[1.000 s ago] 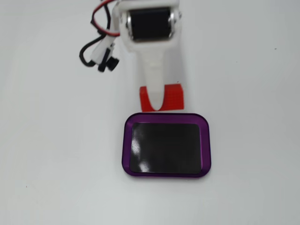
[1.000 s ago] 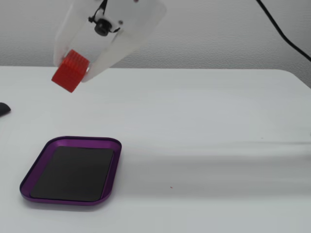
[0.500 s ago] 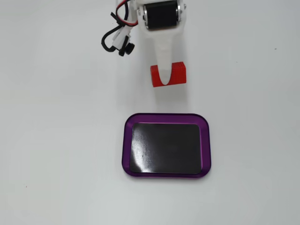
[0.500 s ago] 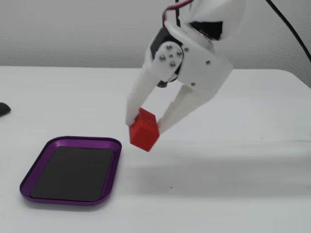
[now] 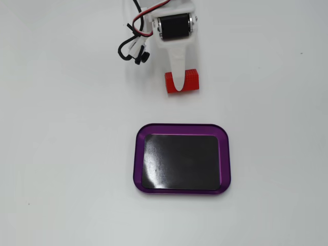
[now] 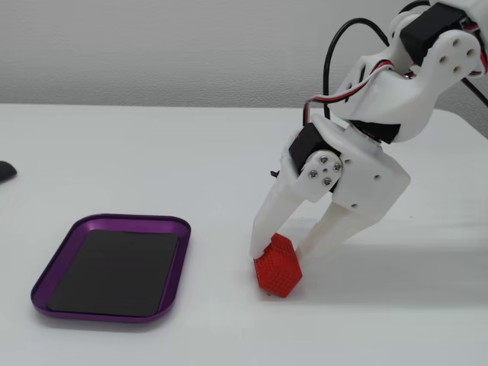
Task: Remove the cube from the box.
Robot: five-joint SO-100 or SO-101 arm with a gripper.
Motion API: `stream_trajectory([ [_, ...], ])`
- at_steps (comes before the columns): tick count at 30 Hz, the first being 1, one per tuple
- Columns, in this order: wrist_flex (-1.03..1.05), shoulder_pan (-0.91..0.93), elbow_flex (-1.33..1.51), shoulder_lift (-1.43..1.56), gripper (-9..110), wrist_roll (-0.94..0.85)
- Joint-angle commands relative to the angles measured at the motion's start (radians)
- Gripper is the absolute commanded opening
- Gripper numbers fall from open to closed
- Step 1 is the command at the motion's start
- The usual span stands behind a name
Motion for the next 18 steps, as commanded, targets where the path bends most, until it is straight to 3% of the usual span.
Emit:
stream_trajectory([
  [1, -0.025, -0.002, 0.002, 0.023, 0, 0.005],
  [13, -0.009, -0.003, -0.006, 0.035, 15, 0.006],
  [18, -0.006, 0.008, -0.009, 0.037, 17, 0.006],
])
